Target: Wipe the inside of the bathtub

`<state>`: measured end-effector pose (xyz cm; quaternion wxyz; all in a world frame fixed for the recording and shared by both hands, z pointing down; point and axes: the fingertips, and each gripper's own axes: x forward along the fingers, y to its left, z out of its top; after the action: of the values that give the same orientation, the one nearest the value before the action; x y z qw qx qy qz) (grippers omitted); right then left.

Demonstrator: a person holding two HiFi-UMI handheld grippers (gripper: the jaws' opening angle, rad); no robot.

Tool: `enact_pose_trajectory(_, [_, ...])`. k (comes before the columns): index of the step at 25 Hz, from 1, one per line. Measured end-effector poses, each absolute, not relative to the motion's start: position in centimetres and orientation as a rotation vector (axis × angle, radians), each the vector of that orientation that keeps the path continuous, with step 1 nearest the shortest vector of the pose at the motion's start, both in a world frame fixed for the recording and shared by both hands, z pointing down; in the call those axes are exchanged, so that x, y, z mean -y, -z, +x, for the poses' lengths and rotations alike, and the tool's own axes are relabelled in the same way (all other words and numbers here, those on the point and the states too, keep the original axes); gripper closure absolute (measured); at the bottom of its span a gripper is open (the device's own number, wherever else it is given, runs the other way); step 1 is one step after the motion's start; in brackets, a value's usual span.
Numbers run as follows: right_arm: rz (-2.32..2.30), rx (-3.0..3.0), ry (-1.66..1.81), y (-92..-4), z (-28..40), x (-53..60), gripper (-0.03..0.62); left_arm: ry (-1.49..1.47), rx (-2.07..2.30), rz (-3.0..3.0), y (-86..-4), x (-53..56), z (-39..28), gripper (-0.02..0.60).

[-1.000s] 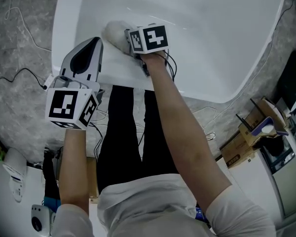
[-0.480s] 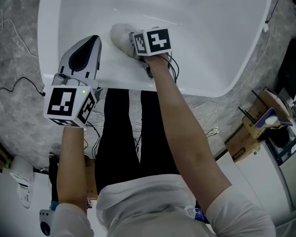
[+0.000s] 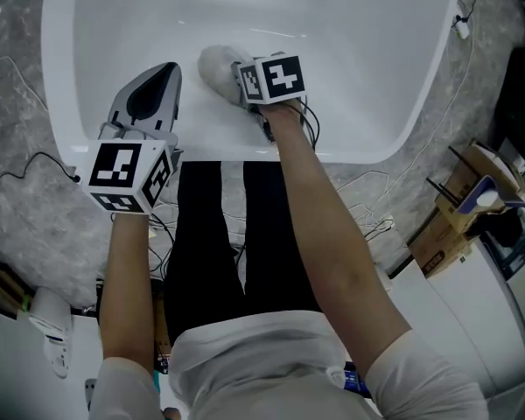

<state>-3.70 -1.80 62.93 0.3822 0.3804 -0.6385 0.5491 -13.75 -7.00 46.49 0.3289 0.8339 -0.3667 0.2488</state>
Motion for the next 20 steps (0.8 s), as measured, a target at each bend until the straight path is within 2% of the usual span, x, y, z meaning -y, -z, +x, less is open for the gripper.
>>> enact_pose_trajectory(20, [1.019, 1.603, -1.385, -62.5, 4.3, -0.4, 0.499, -0.815, 0.794, 2.168, -51.2, 6.1, -4.4, 0.569])
